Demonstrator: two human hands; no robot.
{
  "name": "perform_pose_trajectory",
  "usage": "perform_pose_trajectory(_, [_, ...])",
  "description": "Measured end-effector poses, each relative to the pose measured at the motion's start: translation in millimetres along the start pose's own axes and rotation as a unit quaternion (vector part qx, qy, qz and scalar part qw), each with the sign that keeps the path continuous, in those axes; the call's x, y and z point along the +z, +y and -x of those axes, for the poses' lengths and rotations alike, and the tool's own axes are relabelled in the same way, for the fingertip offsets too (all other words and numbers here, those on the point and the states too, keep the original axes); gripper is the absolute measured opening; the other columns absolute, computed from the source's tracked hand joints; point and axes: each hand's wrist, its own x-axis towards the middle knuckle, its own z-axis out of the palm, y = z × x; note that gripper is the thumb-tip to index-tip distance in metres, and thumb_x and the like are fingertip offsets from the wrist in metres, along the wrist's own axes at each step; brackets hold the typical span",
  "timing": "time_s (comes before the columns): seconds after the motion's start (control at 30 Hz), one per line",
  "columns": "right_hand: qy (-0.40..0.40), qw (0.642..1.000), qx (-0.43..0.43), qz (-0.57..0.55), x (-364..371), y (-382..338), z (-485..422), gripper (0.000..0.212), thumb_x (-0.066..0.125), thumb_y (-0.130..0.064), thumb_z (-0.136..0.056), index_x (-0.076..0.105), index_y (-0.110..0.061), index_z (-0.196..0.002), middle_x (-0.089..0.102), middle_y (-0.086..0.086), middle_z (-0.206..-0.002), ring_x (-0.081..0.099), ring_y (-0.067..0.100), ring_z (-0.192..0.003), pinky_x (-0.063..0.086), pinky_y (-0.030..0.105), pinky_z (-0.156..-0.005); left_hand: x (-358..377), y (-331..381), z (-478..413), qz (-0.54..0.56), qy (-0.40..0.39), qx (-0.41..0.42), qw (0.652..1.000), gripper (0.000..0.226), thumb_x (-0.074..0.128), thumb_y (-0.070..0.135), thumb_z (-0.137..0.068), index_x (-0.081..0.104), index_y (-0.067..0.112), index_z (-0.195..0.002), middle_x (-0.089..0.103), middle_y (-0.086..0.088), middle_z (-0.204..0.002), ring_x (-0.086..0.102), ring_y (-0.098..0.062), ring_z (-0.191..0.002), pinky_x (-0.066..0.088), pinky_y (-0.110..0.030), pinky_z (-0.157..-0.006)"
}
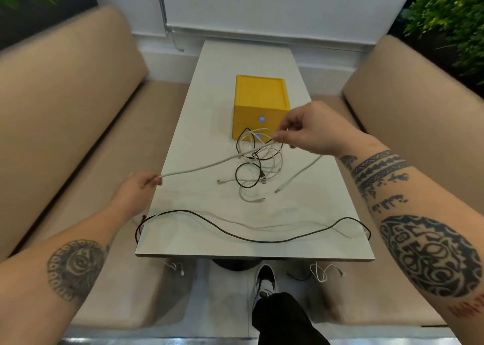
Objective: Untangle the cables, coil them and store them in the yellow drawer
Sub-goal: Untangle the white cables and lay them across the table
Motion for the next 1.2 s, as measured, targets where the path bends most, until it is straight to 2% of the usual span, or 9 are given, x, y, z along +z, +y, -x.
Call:
perform_pose_trajectory(0.17, [-0.067,0.994,0.07,0.058,-10.3,25.7,17.3,0.033,0.069,-0.057,-0.085,0.075,-0.025,-0.08,0.069,-0.007,-0.062,0.065,0.01,-0.066,0.05,0.027,-0.061,20.4,-1.5,13.7,0.002,-0.07,-0.016,0.997,0.02,0.053,0.022,-0.103,0.072,0.021,-0.096,0.066,0.002,-0.105,0.055,-0.019,-0.101,0.035,-0.027,-0.082])
perform_pose_trajectory(0.3, [-0.216,0.96,0.147,0.104,-6.1,66.7,37.6,0.027,0.065,-0.055,-0.09,0.076,-0.03,-0.086,0.072,-0.009,-0.073,0.064,0.008,-0.076,0.045,0.028,-0.065,41.6,10.1,18.2,-0.026,-0.12,0.049,0.991,0.028,0.058,0.021,-0.101,0.067,0.045,-0.09,0.063,0.0,-0.096,0.056,-0.016,-0.095,0.035,-0.024,-0.076])
perform_pose_trajectory(0.43, [-0.282,0.932,0.211,0.086,27.5,116.9,70.0,0.019,0.065,-0.05,-0.091,0.075,-0.034,-0.093,0.073,-0.013,-0.08,0.065,0.007,-0.085,0.05,0.029,-0.075,57.1,4.1,19.9,-0.062,-0.148,0.097,0.982,0.038,0.067,0.022,-0.096,0.066,0.059,-0.09,0.06,0.009,-0.084,0.058,-0.015,-0.089,0.039,-0.025,-0.075])
perform_pose_trajectory(0.57, [-0.234,0.936,0.242,0.106,77.5,152.4,95.2,0.018,0.06,-0.047,-0.093,0.073,-0.037,-0.098,0.069,-0.017,-0.099,0.062,0.009,-0.096,0.051,0.031,-0.082,64.8,8.9,23.7,-0.179,-0.163,0.109,0.964,0.023,0.059,0.032,-0.1,0.073,0.041,-0.116,0.054,0.011,-0.09,0.045,-0.013,-0.094,0.035,-0.031,-0.079])
perform_pose_trajectory(0.67, [-0.211,0.928,0.262,0.161,98.6,169.1,107.3,0.029,0.049,-0.06,-0.092,0.07,-0.044,-0.104,0.068,-0.013,-0.11,0.061,0.015,-0.1,0.053,0.039,-0.088,69.5,4.5,25.1,-0.191,-0.141,0.12,0.964,0.022,0.062,0.033,-0.098,0.073,0.043,-0.114,0.053,0.012,-0.089,0.043,-0.015,-0.093,0.039,-0.034,-0.084])
perform_pose_trajectory(0.77, [-0.233,0.914,0.254,0.213,92.3,181.2,118.4,0.039,0.037,-0.052,-0.103,0.065,-0.033,-0.123,0.066,-0.006,-0.121,0.06,0.021,-0.109,0.049,0.038,-0.093,76.7,-5.7,25.7,-0.171,-0.104,0.127,0.971,0.02,0.071,0.029,-0.092,0.076,0.041,-0.108,0.051,0.016,-0.079,0.048,-0.02,-0.088,0.043,-0.037,-0.081])
perform_pose_trajectory(0.87, [-0.196,0.897,0.238,0.316,77.9,192.6,127.4,0.036,0.027,-0.032,-0.108,0.059,-0.03,-0.123,0.065,-0.003,-0.114,0.061,0.022,-0.104,0.045,0.039,-0.091,83.8,-14.9,26.1,-0.151,-0.076,0.12,0.978,0.019,0.076,0.026,-0.088,0.078,0.038,-0.104,0.05,0.019,-0.076,0.052,-0.026,-0.087,0.046,-0.042,-0.08])
perform_pose_trajectory(1.03, [-0.14,0.882,0.283,0.351,76.6,215.1,139.6,0.028,0.028,-0.032,-0.103,0.052,-0.031,-0.088,0.058,-0.006,-0.085,0.055,0.02,-0.085,0.033,0.048,-0.097,86.4,-8.1,16.3,-0.183,-0.099,0.083,0.975,0.016,0.072,0.037,-0.09,0.076,0.043,-0.105,0.051,0.019,-0.081,0.045,-0.017,-0.092,0.039,-0.035,-0.088])
perform_pose_trajectory(1.2, [-0.184,0.885,0.297,0.307,99.1,226.4,155.4,0.025,0.037,-0.02,-0.096,0.059,-0.032,-0.095,0.065,-0.006,-0.097,0.058,0.018,-0.102,0.022,0.043,-0.104,88.2,-11.8,6.4,-0.173,-0.098,0.059,0.978,0.016,0.075,0.042,-0.086,0.074,0.054,-0.096,0.054,0.022,-0.087,0.055,-0.014,-0.096,0.045,-0.04,-0.092])
